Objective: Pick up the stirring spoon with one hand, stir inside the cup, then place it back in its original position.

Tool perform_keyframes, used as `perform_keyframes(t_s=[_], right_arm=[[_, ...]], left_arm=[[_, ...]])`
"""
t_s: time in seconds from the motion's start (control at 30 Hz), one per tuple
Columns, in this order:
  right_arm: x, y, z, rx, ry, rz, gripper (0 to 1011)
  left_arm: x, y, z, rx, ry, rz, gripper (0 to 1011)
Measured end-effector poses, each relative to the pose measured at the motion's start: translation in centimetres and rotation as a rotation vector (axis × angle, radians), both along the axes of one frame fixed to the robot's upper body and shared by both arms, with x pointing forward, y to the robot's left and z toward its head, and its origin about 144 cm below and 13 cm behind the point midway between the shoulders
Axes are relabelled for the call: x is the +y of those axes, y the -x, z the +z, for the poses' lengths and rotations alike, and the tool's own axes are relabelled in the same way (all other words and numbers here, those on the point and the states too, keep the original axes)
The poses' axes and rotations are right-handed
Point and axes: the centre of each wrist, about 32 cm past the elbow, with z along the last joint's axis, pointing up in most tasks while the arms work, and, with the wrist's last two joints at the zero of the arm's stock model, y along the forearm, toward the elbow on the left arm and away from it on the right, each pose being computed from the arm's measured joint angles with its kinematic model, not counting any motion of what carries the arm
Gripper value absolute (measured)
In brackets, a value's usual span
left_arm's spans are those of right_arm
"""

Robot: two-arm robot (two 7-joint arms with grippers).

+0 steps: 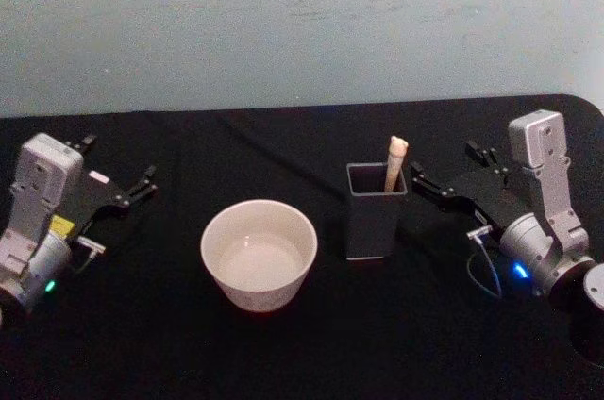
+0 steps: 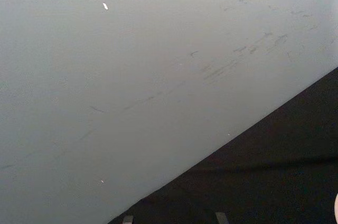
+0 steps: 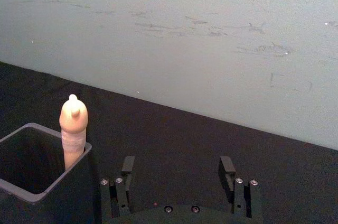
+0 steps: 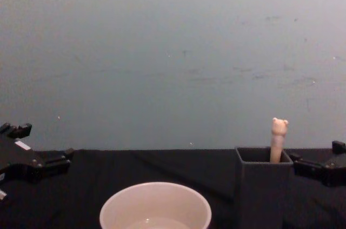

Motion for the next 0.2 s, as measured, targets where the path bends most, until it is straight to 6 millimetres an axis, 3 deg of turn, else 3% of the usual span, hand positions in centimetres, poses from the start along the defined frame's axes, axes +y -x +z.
perform_keyframes(t_s=[0.2], right_arm=[[0.0, 0.0, 0.0, 0.0, 0.0, 0.0, 1002]], left_arm=[[0.0, 0.0, 0.0, 0.0, 0.0, 0.0, 1001]])
